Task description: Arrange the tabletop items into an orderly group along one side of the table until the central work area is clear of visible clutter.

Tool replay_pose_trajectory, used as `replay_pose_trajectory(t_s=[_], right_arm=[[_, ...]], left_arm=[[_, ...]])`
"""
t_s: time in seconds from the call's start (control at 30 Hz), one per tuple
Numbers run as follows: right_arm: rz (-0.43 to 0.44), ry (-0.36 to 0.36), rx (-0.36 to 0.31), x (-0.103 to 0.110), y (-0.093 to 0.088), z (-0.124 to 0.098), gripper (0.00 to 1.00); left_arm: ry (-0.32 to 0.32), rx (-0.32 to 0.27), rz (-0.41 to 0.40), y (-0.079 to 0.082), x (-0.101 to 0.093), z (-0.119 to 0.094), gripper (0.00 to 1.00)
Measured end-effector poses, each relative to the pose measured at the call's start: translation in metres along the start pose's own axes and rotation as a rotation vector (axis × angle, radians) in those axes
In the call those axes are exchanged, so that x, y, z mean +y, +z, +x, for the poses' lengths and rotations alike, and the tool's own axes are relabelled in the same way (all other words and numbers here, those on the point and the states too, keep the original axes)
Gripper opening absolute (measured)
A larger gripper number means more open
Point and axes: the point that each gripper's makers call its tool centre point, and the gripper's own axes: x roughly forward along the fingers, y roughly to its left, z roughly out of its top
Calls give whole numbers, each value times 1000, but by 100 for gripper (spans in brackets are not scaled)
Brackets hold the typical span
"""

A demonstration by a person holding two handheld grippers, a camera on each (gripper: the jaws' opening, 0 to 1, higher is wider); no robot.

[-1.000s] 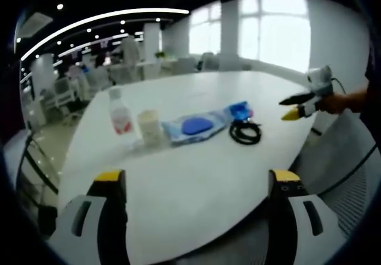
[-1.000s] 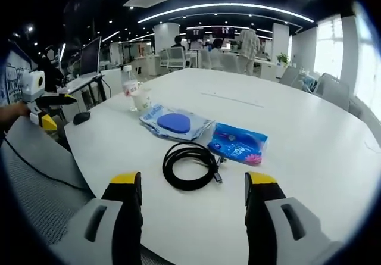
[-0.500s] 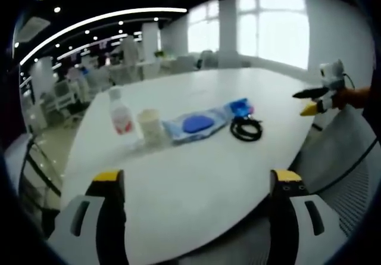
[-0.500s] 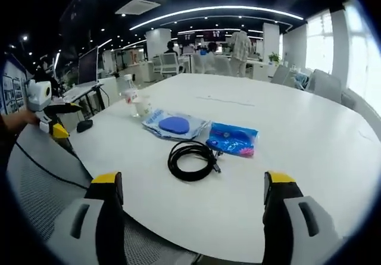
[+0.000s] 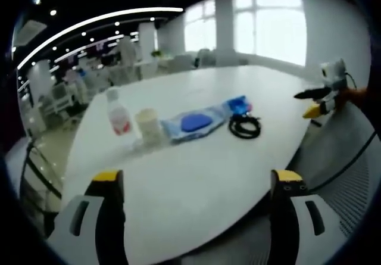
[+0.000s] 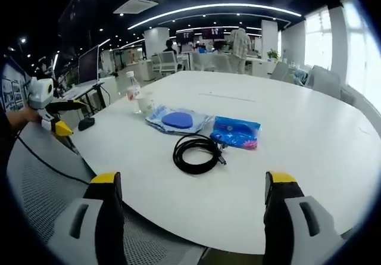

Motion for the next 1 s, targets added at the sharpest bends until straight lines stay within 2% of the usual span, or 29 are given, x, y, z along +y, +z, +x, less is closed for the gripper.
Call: replay_pose_trajectory(t_s=[0.2, 0.27, 0.57, 0.8, 1.0], right_arm=[[-51, -6, -4, 2, 3, 3, 100], [-66, 8, 15, 5, 0, 4, 99], [-77, 29, 39, 9, -4, 5, 94], [-96, -23, 13, 0, 3, 2, 97], [-91, -38, -22, -2, 9, 0, 97]], left_arm=[[19, -1, -6, -2, 7, 0, 100], [28, 2, -8, -3, 10, -1, 100], [26, 19, -11, -6, 10, 0, 98], [17, 7, -10, -3, 7, 0, 98], [3, 27, 11, -3, 2, 0, 98]])
